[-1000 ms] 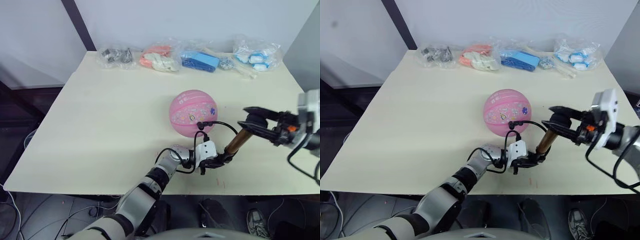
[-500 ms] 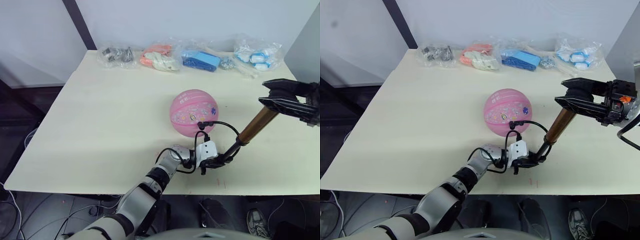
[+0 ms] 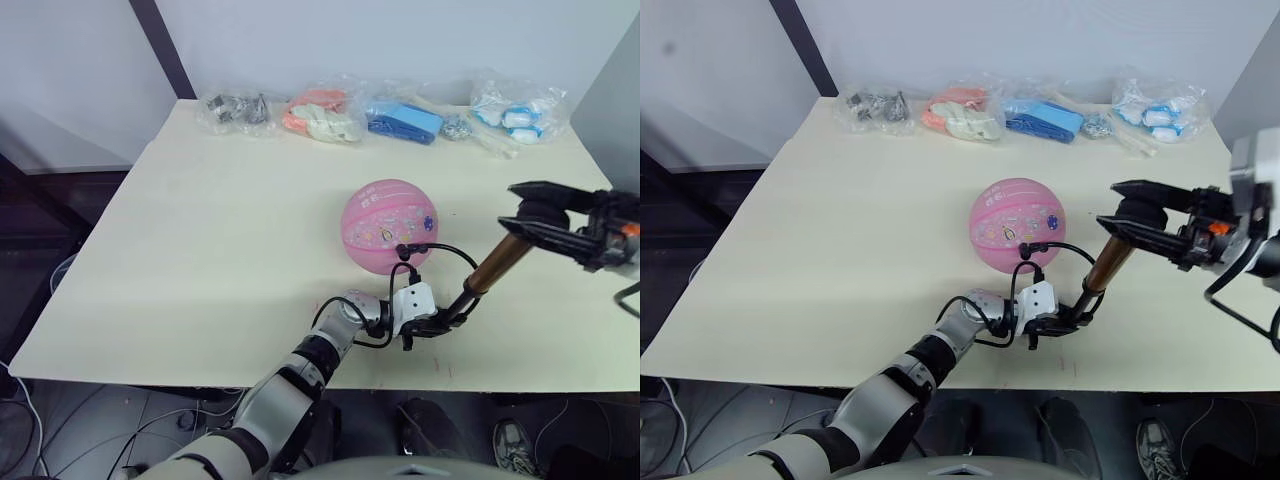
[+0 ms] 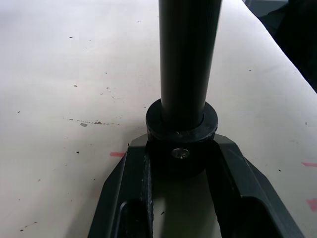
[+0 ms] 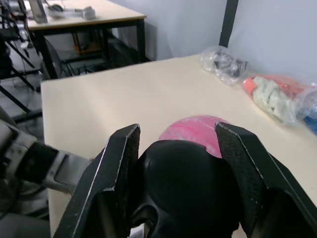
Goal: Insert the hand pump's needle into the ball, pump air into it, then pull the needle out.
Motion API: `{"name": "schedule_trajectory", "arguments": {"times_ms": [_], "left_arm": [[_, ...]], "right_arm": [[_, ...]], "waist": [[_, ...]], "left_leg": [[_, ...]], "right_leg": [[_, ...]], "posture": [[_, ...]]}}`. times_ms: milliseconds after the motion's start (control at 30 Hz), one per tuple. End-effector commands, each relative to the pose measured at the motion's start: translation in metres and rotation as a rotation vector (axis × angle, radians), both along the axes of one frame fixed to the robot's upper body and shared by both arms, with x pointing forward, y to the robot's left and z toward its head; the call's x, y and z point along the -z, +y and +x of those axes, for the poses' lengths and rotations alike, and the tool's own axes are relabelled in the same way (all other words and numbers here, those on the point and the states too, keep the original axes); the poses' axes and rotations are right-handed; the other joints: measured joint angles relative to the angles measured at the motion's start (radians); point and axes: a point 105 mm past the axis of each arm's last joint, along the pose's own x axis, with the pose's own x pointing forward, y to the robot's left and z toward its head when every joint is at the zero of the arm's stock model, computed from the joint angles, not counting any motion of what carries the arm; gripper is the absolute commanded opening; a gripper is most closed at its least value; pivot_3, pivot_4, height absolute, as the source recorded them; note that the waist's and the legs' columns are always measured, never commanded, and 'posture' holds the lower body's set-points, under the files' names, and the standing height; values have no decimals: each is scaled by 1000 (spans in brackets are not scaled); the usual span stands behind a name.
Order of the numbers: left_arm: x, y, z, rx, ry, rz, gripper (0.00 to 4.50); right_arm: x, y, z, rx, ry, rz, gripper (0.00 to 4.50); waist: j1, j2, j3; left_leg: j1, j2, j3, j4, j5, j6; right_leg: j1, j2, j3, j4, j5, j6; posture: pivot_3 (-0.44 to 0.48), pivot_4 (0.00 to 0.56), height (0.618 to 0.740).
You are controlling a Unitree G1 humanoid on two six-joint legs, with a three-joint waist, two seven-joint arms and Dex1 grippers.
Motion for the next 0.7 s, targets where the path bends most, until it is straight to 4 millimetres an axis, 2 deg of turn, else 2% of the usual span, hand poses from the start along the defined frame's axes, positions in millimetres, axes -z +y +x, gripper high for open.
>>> {"name": "schedule_trajectory", "arguments": {"times_ms": [33, 367, 500, 633, 700], "left_arm": [[34, 21, -11, -31, 109, 113, 1073], [34, 22, -11, -33, 108, 116, 1073], [36, 23, -11, -37, 113, 121, 1073], [37, 24, -11, -39, 112, 125, 1073], [37, 23, -12, -38, 114, 124, 1073]], "right_arm": [[35, 8, 1, -7, 76, -35, 2022], [94, 27, 7, 36, 124, -50, 2022], [121, 24, 11, 90, 148, -74, 2022], [121, 26, 13, 104, 148, -29, 2022], [106, 23, 15, 102, 120, -2, 2022]], "waist": [[-1, 0, 0], [-15, -3, -2], [-16, -4, -3], [-17, -4, -4], [-17, -5, -5]], "left_leg": [[0, 0, 0, 0, 0, 0], [9, 0, 0, -2, 0, 0], [11, 0, 0, -3, 0, 0], [12, 0, 0, -3, 0, 0], [12, 0, 0, -3, 0, 0]], "right_leg": [[0, 0, 0, 0, 0, 0], [8, 0, 0, 0, 0, 0], [9, 0, 0, 0, -1, 1], [10, 0, 0, 0, -2, 2], [10, 0, 1, 0, -2, 2]], "posture": [[0, 150, 736], [0, 150, 736], [0, 150, 736], [0, 150, 736], [0, 150, 736]]}}
